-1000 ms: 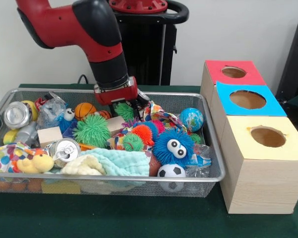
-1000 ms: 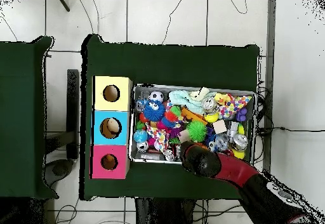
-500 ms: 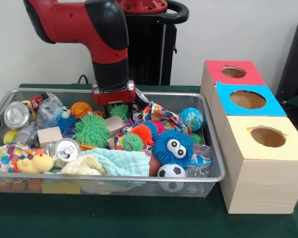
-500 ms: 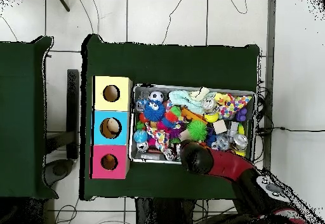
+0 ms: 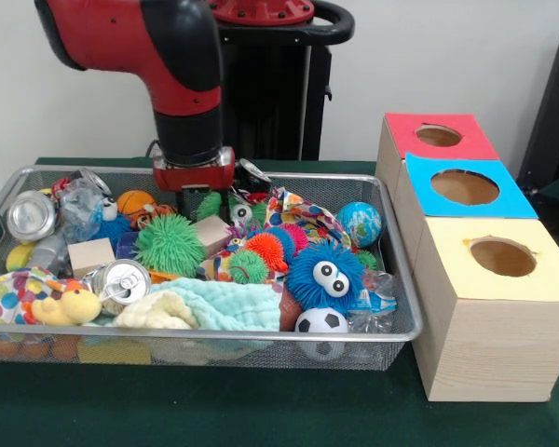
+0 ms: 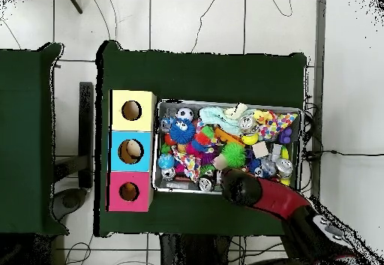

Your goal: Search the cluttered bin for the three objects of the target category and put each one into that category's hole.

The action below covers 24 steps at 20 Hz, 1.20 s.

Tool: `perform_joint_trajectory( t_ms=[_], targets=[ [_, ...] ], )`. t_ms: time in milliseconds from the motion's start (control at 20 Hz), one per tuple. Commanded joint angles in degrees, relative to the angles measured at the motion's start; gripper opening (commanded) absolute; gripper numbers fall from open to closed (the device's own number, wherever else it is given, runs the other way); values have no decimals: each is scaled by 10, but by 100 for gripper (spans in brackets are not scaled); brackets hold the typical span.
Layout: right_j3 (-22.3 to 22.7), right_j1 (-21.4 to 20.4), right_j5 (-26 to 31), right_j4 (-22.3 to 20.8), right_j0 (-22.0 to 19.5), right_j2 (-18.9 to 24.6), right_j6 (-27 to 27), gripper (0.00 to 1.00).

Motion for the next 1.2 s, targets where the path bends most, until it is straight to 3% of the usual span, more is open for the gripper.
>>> perform_joint_trajectory(
  t_ms=[50,250,550,650,900,1200],
  targets=[
    [81,-36,68,40,-141,110,38,100],
    [105,-65,68,43,-155,124,49,100],
    [126,-71,47,51,-176,143,71,100],
    [123,-77,28,42,-164,127,79,100],
    [80,-64,-39,20,-83,24,123,100],
    [70,-39,-68,31,-61,-6,126,100]
  ],
)
